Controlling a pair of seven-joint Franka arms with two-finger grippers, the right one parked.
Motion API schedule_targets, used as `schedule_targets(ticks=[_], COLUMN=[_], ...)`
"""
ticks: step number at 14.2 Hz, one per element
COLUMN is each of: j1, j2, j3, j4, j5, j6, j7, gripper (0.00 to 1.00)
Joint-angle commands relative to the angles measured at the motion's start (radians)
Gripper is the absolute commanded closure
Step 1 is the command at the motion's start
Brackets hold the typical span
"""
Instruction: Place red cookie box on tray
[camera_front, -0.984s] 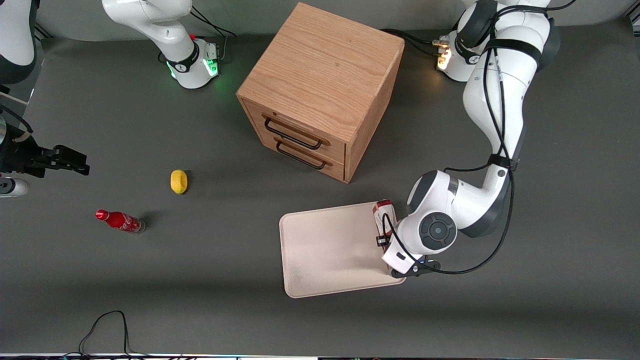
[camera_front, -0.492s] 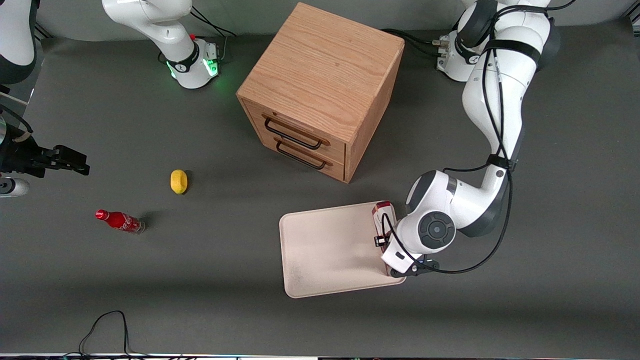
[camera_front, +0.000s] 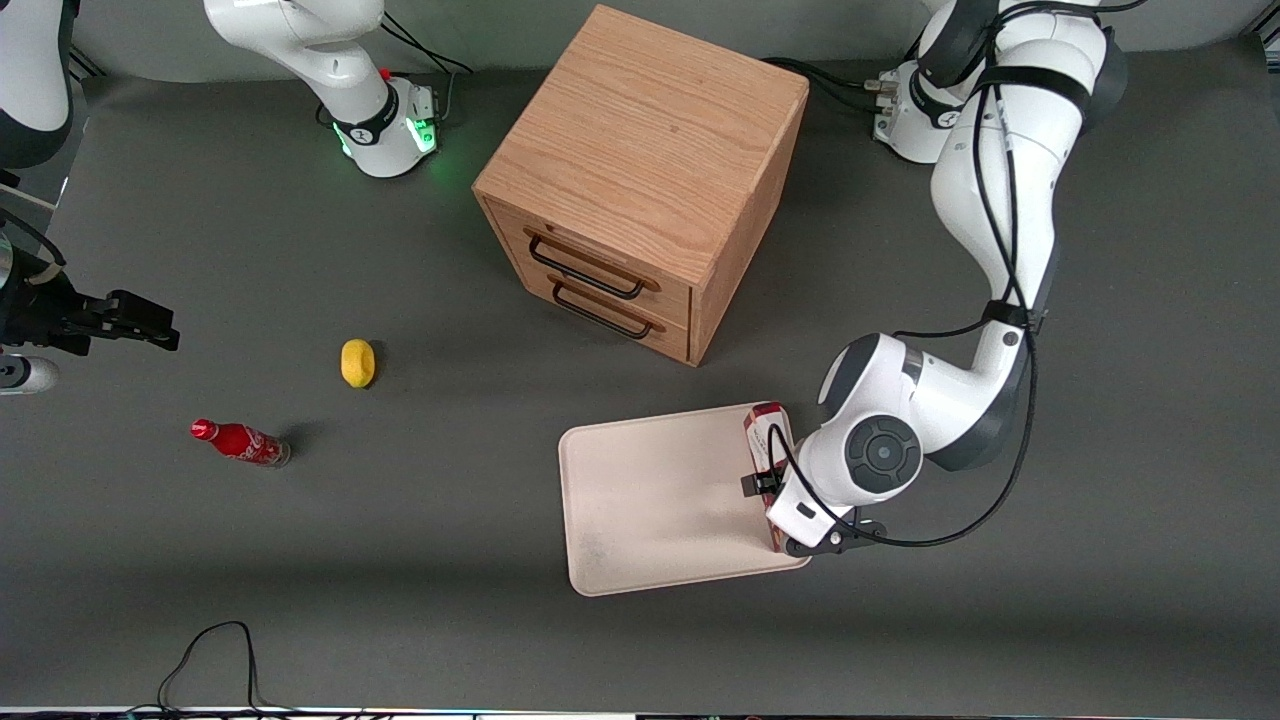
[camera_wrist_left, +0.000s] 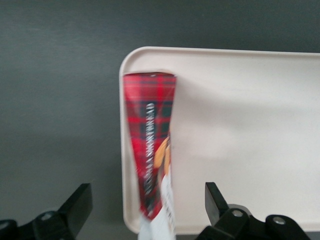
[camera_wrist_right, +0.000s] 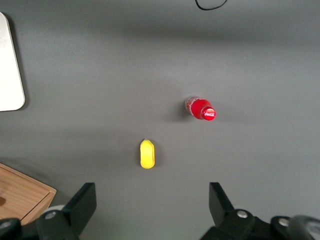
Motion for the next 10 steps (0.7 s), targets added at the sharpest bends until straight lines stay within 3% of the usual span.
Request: schedule_targets(ticks=[1,3,8,10], j1=[0.05,0.067,0.182,0.19], j2=[-0.142,-0.286,-0.732,-0.875], j3=[-0.003,-0.005,0.003,0.067], j4=[-0.068,-0.179,-0.618,-0.726], j5=[0.006,0.002,-0.043,-0.049], j6=[-0.125,-0.172,-0.172,-0.189], j7=[0.023,0.053,0.243,0.314], gripper=[0.0,0.0,0.0,0.0])
